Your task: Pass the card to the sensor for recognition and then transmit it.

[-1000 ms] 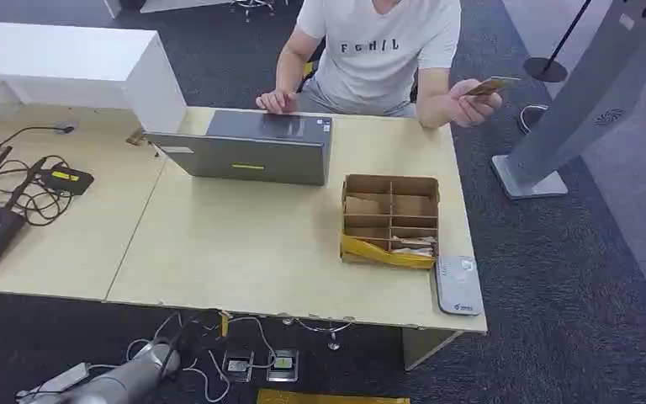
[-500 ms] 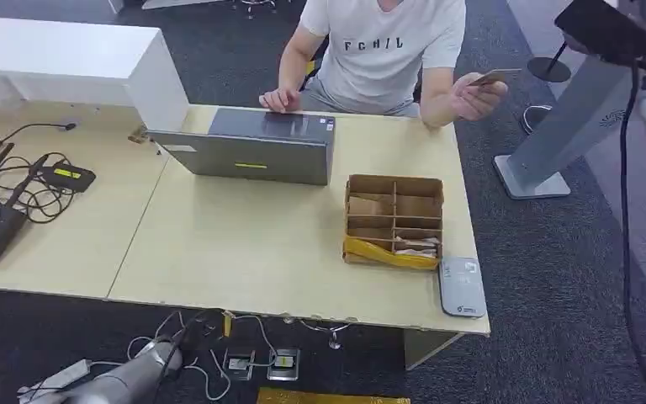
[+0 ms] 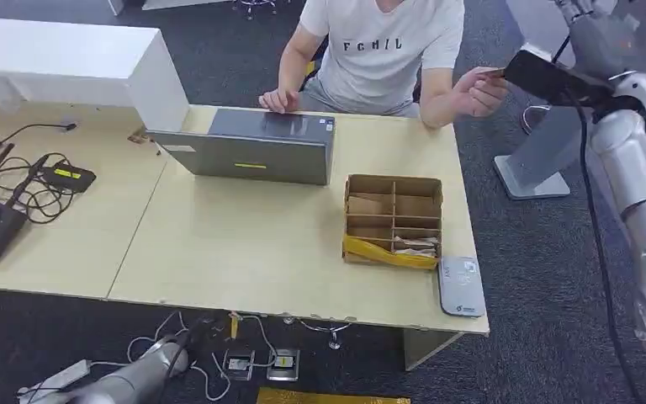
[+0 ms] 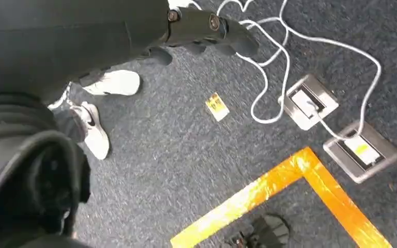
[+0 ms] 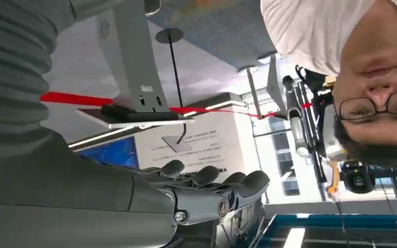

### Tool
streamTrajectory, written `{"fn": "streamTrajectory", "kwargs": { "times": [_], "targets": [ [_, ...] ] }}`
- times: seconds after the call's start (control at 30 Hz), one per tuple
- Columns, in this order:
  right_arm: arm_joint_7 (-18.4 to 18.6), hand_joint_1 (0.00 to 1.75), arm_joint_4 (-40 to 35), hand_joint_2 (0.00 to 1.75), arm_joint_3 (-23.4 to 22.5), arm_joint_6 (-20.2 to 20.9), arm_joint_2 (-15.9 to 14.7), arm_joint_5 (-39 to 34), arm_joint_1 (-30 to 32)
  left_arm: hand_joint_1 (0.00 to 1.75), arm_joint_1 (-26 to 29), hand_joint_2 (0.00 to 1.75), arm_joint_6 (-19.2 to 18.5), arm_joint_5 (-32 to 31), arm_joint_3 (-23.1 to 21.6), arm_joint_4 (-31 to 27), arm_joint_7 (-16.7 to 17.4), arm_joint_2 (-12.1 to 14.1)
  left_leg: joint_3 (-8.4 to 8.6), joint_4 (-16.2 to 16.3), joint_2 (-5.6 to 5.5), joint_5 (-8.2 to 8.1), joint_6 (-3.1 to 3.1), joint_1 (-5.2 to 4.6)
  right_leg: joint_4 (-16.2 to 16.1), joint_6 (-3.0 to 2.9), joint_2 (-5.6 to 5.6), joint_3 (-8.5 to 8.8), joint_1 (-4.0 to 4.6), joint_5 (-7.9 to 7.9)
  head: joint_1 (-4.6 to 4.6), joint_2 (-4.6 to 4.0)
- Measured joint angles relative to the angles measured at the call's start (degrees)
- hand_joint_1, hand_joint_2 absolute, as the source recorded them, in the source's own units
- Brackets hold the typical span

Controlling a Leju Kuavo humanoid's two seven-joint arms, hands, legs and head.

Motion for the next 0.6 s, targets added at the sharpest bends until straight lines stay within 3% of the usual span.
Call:
{"fn": "streamTrajectory", "kwargs": {
  "times": [0.5,0.53,0.57,0.6],
  "targets": [
    [1.5,0.00,-2.0,1.75,6.3,0.4,-2.1,-6.5,2.6,0.00,0.3,0.00,-1.8,-0.9,2.3,0.0,-0.3,-0.3,-0.01,0.0,0.03,0.00,0.00,0.05,0.0,0.00,0.02,-0.01,0.05,0.00,0.00,0.00],
    [1.6,1.57,-2.0,1.75,6.7,0.4,-2.1,-6.7,2.8,0.00,0.2,0.00,-1.9,-1.1,2.4,0.0,-0.3,-0.3,-0.01,0.0,0.02,0.00,0.00,0.06,0.0,0.00,0.02,-0.01,0.05,0.00,0.02,0.00],
    [1.6,1.75,-2.0,1.75,6.9,0.3,-2.1,-6.9,3.0,0.00,0.2,0.00,-1.9,-1.2,2.4,0.0,-0.3,-0.3,-0.01,0.0,0.02,0.00,0.00,0.06,0.0,0.00,0.02,-0.01,0.05,0.00,0.02,0.00],
    [1.6,1.75,-2.0,1.75,7.3,0.3,-2.1,-6.9,3.1,0.00,0.2,0.00,-1.9,-1.2,2.4,0.0,-0.3,-0.3,-0.01,0.0,0.02,0.00,0.00,0.06,0.0,0.00,0.02,-0.01,0.05,0.00,0.02,0.00]
  ]
}}
